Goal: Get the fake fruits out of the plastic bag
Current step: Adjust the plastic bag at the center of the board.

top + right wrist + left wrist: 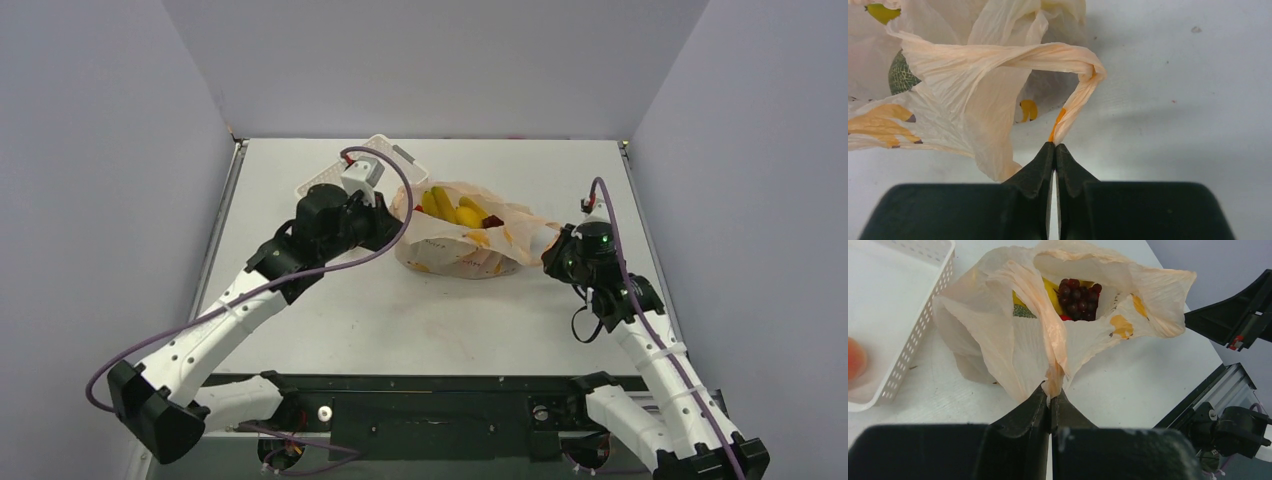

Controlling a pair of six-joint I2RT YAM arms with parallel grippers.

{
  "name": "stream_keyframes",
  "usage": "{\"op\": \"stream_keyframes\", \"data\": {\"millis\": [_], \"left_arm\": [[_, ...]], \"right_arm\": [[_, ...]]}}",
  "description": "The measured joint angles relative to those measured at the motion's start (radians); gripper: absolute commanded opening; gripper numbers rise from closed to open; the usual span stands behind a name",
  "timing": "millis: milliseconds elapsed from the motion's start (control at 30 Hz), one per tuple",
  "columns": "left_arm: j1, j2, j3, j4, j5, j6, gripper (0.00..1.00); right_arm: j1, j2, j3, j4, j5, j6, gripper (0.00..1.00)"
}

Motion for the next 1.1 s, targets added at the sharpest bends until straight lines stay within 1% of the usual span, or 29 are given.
{"op": "stream_keyframes", "data": {"millis": [33, 67, 100, 133, 167, 200, 333, 400, 533, 600, 667, 733, 833, 900, 1000, 1100], "left_arm": [[0.000, -0.034, -0.023, -0.001, 0.000, -0.002, 0.00], [0.000, -0.066, -0.040, 0.000, 0.000, -0.004, 0.00], [0.000, -0.093, -0.053, 0.000, 0.000, -0.005, 0.00], [0.000, -0.118, -0.063, 0.000, -0.001, -0.005, 0.00], [0.000, -0.138, -0.069, 0.000, -0.002, -0.005, 0.00], [0.000, -0.153, -0.074, 0.000, -0.004, -0.005, 0.00], [0.000, -0.187, -0.098, 0.002, -0.007, -0.005, 0.00], [0.000, -0.192, -0.117, 0.002, -0.007, -0.007, 0.00], [0.000, -0.192, -0.166, 0.004, -0.003, -0.023, 0.00], [0.000, -0.192, -0.188, 0.008, 0.002, -0.032, 0.00], [0.000, -0.192, -0.203, 0.010, 0.005, -0.039, 0.00], [0.000, -0.192, -0.214, 0.010, 0.007, -0.046, 0.00], [0.000, -0.192, -0.216, 0.009, 0.007, -0.050, 0.00], [0.000, -0.192, -0.216, 0.006, 0.006, -0.050, 0.00], [0.000, -0.192, -0.217, -0.014, 0.000, -0.050, 0.00], [0.000, -0.195, -0.232, -0.044, -0.004, -0.054, 0.00]], "right_arm": [[0.011, -0.008, -0.011, -0.013, 0.003, 0.000, 0.07], [0.016, -0.014, -0.014, -0.026, 0.006, 0.000, 0.14], [0.018, -0.024, -0.014, -0.034, 0.009, 0.000, 0.17], [0.021, -0.031, -0.013, -0.039, 0.013, 0.000, 0.23], [0.021, -0.042, -0.008, -0.049, 0.020, -0.004, 0.26], [0.021, -0.048, 0.001, -0.063, 0.024, -0.007, 0.32], [0.022, -0.069, 0.112, -0.132, 0.056, -0.039, 0.47], [0.022, -0.076, 0.187, -0.154, 0.069, -0.062, 0.53], [0.037, -0.070, 0.356, -0.162, 0.068, -0.113, 0.56], [0.074, -0.055, 0.428, -0.160, 0.063, -0.130, 0.57], [0.160, -0.018, 0.492, -0.153, 0.080, -0.138, 0.57], [0.280, 0.040, 0.536, -0.140, 0.108, -0.142, 0.56], [0.418, 0.155, 0.565, -0.095, 0.146, -0.138, 0.52], [0.474, 0.240, 0.563, -0.058, 0.158, -0.129, 0.51], [0.499, 0.369, 0.528, -0.001, 0.168, -0.108, 0.51], [0.497, 0.456, 0.485, 0.033, 0.182, -0.094, 0.51]]}}
